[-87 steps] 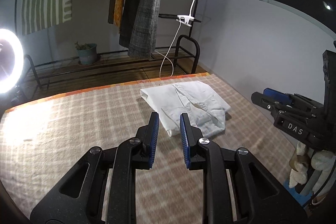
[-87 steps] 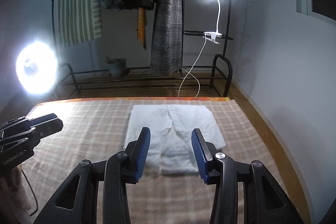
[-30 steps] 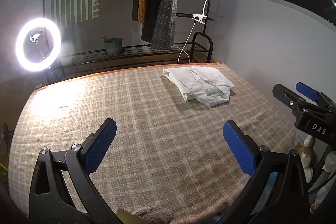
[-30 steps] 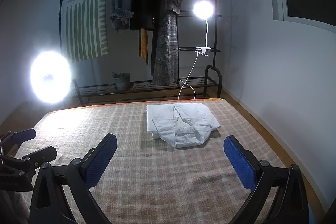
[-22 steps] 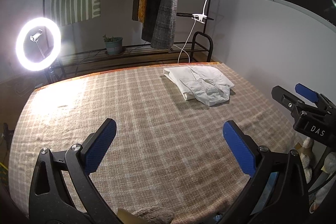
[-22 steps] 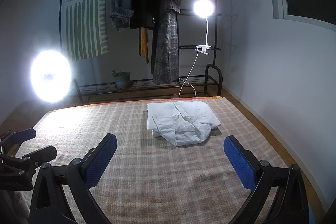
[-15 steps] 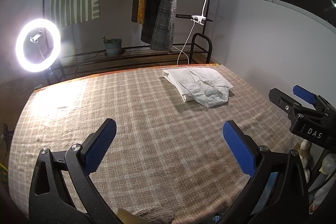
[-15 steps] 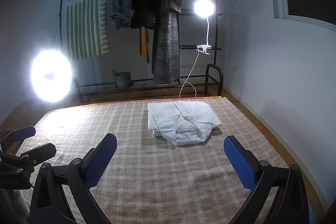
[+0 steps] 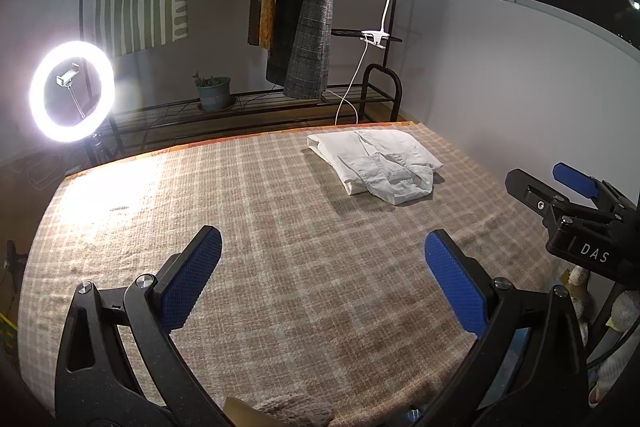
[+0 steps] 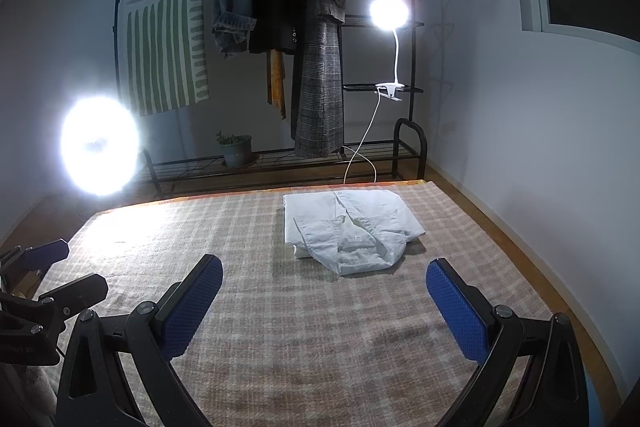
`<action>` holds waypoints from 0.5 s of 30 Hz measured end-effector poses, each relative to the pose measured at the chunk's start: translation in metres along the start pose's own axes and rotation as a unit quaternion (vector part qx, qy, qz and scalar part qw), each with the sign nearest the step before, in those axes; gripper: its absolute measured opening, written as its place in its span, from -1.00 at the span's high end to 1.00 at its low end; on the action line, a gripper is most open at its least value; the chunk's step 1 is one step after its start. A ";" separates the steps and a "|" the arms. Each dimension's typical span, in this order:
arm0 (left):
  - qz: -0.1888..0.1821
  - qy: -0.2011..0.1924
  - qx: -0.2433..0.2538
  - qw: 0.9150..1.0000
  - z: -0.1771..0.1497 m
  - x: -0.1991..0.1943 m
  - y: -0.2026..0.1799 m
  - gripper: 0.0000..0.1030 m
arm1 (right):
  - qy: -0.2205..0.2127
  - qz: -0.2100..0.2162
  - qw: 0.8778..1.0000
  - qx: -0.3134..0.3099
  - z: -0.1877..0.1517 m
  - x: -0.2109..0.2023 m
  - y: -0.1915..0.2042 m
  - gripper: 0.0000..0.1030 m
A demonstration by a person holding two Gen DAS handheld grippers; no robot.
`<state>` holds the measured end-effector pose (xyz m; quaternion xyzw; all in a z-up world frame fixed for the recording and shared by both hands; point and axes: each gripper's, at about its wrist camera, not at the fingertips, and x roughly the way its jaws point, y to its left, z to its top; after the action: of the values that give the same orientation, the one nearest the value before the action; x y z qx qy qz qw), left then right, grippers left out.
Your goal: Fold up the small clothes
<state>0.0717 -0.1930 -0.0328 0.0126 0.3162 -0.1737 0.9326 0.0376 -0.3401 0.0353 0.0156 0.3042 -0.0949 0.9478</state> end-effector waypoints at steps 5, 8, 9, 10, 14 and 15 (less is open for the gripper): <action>-0.001 0.000 0.001 1.000 0.000 -0.001 0.000 -1.00 | 0.000 -0.001 1.000 -0.001 -0.001 -0.001 0.001 -0.99; 0.001 -0.001 0.001 1.000 -0.001 -0.001 -0.001 -1.00 | 0.001 -0.001 1.000 -0.001 -0.002 -0.001 0.001 -0.99; 0.002 0.000 0.001 1.000 0.000 -0.001 0.000 -1.00 | 0.000 -0.001 1.000 0.000 -0.002 -0.001 0.002 -0.99; 0.002 0.000 0.001 1.000 0.001 -0.002 0.000 -1.00 | 0.001 -0.002 1.000 0.000 -0.002 -0.001 0.002 -0.99; 0.001 0.005 -0.004 1.000 0.002 0.000 0.003 -1.00 | 0.003 -0.001 1.000 0.000 -0.004 -0.001 0.004 -0.99; 0.001 0.006 -0.005 1.000 0.002 0.000 0.003 -1.00 | 0.004 -0.001 1.000 -0.001 -0.004 -0.001 0.005 -0.99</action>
<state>0.0743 -0.1905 -0.0311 0.0096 0.3222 -0.1715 0.9310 0.0356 -0.3352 0.0321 0.0151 0.3083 -0.0952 0.9464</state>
